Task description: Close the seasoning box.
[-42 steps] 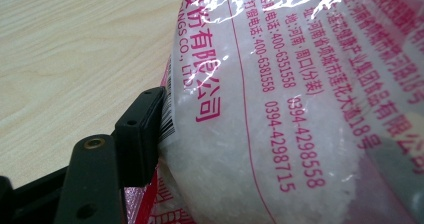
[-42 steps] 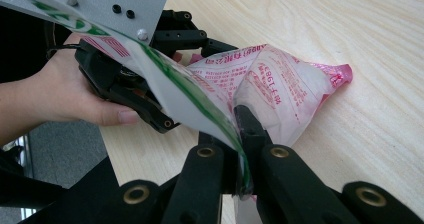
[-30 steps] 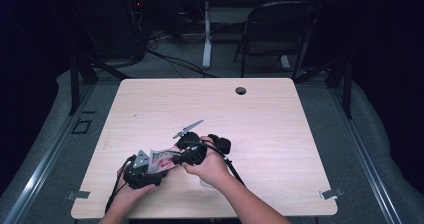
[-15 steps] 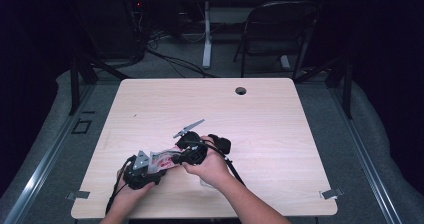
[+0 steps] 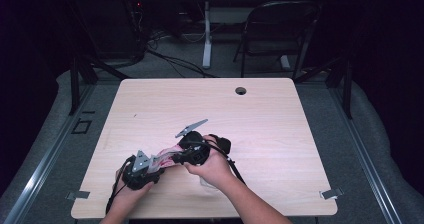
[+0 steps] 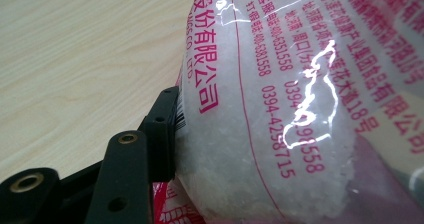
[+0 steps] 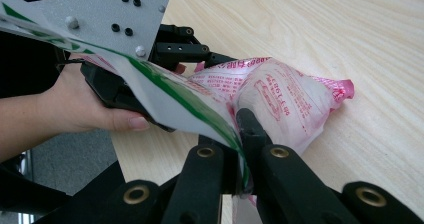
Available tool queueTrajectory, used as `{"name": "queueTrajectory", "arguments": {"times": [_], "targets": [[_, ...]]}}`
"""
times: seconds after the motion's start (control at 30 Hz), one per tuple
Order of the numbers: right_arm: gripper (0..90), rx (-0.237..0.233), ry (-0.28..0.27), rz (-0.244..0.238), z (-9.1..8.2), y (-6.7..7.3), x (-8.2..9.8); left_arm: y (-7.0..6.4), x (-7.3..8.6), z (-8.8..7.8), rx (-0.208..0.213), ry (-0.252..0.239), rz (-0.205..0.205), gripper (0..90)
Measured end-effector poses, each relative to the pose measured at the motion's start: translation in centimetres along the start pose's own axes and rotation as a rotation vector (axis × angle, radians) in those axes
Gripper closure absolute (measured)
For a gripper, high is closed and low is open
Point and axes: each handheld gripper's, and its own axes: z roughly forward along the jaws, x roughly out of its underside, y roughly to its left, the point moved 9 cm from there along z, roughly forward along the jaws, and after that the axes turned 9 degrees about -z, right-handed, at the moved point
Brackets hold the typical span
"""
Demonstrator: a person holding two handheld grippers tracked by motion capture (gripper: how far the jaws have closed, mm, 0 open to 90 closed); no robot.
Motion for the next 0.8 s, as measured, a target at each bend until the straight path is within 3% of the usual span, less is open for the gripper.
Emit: {"name": "queueTrajectory", "arguments": {"times": [0.37, 0.8], "targets": [[89.6, 0.015, -0.037, -0.042, -1.6, 0.6, -0.1, -0.6, -1.3, -1.0, -0.037, -0.048, 0.050, 50.5], [86.1, 0.026, -0.093, -0.078, -3.4, 0.5, 0.7, -1.0, -3.1, -1.9, -0.159, -0.093, 0.150, 51.5]]}}
